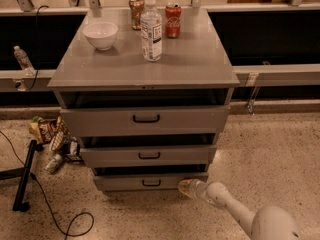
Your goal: Close bottom drawer
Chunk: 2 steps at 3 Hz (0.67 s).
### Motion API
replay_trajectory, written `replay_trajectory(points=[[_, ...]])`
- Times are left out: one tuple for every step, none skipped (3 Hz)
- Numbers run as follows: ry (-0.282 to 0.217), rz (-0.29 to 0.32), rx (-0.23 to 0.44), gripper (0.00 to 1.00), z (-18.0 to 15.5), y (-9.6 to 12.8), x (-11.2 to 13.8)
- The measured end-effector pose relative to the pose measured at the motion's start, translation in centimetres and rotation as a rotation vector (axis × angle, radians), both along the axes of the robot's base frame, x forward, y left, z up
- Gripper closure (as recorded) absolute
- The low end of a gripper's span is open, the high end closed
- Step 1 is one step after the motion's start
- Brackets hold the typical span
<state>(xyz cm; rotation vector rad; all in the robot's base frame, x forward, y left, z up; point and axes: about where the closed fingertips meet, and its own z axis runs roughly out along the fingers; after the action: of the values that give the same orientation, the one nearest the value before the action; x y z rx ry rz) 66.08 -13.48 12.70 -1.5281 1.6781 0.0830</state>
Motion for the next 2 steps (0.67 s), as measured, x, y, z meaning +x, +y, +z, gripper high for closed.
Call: replay_trajectory(points=[[0.022, -0.015, 0.011, 1.00, 0.4, -0.3, -0.5], [0.091, -0.010, 0.051, 1.00, 1.3, -1.1, -3.4]])
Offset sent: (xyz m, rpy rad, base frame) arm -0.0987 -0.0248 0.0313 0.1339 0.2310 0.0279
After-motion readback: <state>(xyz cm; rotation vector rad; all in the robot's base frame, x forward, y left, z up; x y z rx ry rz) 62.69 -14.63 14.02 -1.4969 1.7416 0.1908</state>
